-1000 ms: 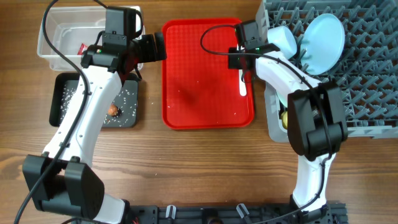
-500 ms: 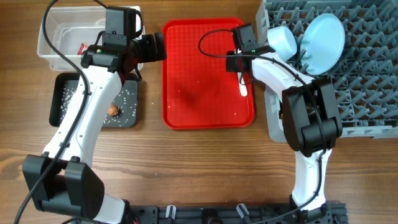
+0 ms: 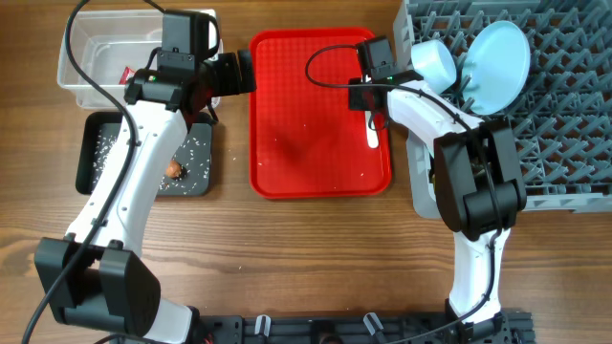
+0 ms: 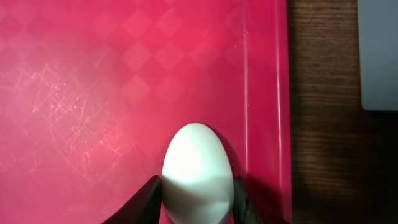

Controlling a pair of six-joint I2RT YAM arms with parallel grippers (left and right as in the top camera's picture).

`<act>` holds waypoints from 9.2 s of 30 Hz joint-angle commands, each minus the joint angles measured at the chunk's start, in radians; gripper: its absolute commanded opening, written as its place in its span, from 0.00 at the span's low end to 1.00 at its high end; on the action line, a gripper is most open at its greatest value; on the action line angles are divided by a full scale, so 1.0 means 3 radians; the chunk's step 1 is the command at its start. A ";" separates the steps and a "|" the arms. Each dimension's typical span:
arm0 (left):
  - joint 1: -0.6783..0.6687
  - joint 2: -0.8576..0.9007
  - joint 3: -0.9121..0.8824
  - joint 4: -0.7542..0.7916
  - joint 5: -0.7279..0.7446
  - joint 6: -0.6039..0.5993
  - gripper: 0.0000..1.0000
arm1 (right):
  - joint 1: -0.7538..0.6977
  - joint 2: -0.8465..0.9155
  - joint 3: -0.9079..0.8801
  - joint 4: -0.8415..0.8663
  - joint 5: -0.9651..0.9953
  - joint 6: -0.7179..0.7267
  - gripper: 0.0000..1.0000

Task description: Sort waste into correct bins and load items into the dishwasher rack

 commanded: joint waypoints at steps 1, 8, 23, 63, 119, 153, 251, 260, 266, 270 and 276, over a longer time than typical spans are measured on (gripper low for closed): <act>0.0000 -0.0028 0.0046 0.0000 -0.0045 0.0019 1.00 | -0.0003 0.0139 -0.0006 -0.0065 -0.0024 -0.0065 0.58; 0.0000 -0.0028 0.0046 0.0000 -0.0045 0.0018 1.00 | 0.0001 -0.0154 -0.0005 -0.0078 -0.0114 -0.0064 0.58; 0.0000 -0.0027 0.0046 0.0000 -0.0045 0.0018 1.00 | 0.0000 -0.0149 -0.0006 0.0145 -0.0139 -0.0061 0.57; 0.0000 -0.0028 0.0046 0.0000 -0.0045 0.0018 1.00 | 0.0010 -0.0177 -0.0145 0.0182 -0.0228 -0.0104 0.56; 0.0000 -0.0028 0.0046 0.0000 -0.0045 0.0018 1.00 | -0.0003 0.0064 -0.0175 0.0309 -0.0277 -0.0326 0.24; 0.0000 -0.0028 0.0046 0.0000 -0.0045 0.0019 1.00 | -0.0198 -0.1869 -0.0089 -0.0570 -0.0359 -0.0078 0.24; 0.0000 -0.0027 0.0046 0.0000 -0.0045 0.0018 1.00 | -0.2088 -0.5097 -0.1288 -0.1358 -0.2214 -0.1280 1.00; 0.0000 -0.0028 0.0046 0.0000 -0.0045 0.0018 1.00 | -0.1630 -0.5839 -0.3091 0.0641 -0.2130 -0.1174 1.00; 0.0000 -0.0028 0.0046 0.0000 -0.0045 0.0019 1.00 | -0.1245 -0.6175 -0.4096 0.1541 -0.1738 -0.1171 1.00; 0.0000 -0.0028 0.0046 0.0000 -0.0045 0.0018 1.00 | -0.0955 -0.6261 -0.4454 0.1881 -0.1282 -0.1171 1.00; 0.0000 -0.0027 0.0046 0.0000 -0.0045 0.0018 1.00 | -0.0675 -0.6591 -0.4744 0.1886 -0.0575 -0.1174 1.00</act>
